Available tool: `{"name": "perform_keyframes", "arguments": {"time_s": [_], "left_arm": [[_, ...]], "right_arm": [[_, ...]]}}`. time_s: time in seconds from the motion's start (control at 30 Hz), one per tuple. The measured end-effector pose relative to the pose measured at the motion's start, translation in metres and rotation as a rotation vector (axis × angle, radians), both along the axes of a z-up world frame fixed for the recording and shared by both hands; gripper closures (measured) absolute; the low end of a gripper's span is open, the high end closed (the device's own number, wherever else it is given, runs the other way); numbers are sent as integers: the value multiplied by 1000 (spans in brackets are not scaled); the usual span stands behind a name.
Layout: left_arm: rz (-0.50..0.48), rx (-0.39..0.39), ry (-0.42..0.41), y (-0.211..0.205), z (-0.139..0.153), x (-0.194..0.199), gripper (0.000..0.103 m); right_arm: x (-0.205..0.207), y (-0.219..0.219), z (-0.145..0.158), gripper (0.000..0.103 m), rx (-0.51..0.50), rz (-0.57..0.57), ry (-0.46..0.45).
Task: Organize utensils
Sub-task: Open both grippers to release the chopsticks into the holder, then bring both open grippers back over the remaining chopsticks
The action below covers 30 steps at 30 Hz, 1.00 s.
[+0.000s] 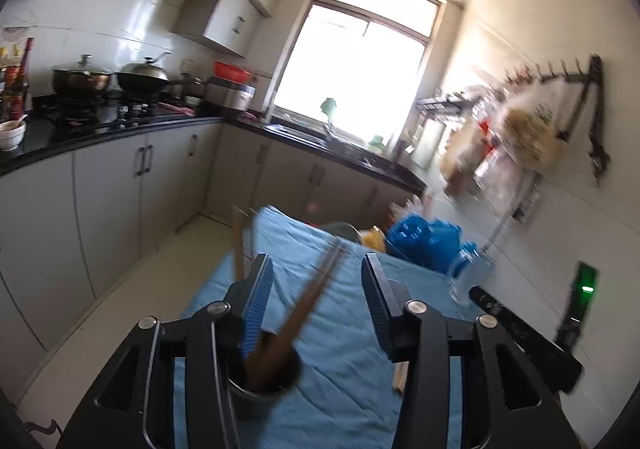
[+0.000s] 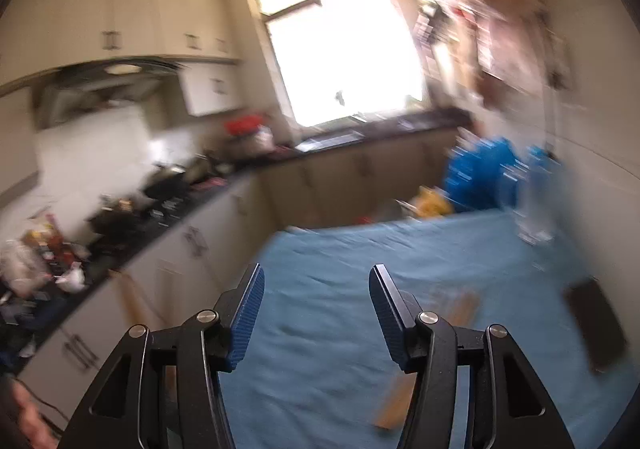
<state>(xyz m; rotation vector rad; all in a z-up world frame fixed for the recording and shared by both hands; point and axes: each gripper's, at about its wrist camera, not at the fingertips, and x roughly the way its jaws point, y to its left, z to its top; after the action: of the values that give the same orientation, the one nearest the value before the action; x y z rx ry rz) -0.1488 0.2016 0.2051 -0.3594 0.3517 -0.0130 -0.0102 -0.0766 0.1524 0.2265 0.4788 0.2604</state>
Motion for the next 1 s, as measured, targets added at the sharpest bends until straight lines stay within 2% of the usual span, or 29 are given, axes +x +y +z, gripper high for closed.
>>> {"name": "perform_keyframes", "arguments": {"time_s": [0.1, 0.17, 0.23, 0.33, 0.5, 0.6, 0.73, 0.83, 0.93, 1.0], "left_arm": [[-50, 12, 25, -27, -11, -2, 54], [-101, 17, 67, -48, -23, 2, 54], [-160, 25, 119, -68, -34, 10, 54], [-247, 30, 203, -97, -52, 19, 54], [-309, 71, 299, -136, -79, 42, 54], [-313, 59, 352, -149, -93, 65, 54], [-283, 14, 411, -157, -108, 103, 54], [-242, 0, 436, -162, -119, 132, 54], [-203, 12, 465, -170, -128, 161, 54], [-210, 43, 484, -179, -134, 179, 54]], "right_arm": [[23, -41, -38, 44, -21, -60, 167], [40, -60, -65, 44, -22, -58, 278], [55, -68, -90, 63, -13, -31, 367], [77, -72, -118, 74, 38, 14, 456], [105, -64, -133, 76, 9, 20, 482], [121, -58, -142, 80, -38, 15, 508], [130, -51, -137, 81, -139, -8, 506], [141, -46, -138, 82, -270, -32, 519], [148, -48, -136, 83, -301, -14, 540], [146, -56, -135, 83, -284, -4, 554]]}}
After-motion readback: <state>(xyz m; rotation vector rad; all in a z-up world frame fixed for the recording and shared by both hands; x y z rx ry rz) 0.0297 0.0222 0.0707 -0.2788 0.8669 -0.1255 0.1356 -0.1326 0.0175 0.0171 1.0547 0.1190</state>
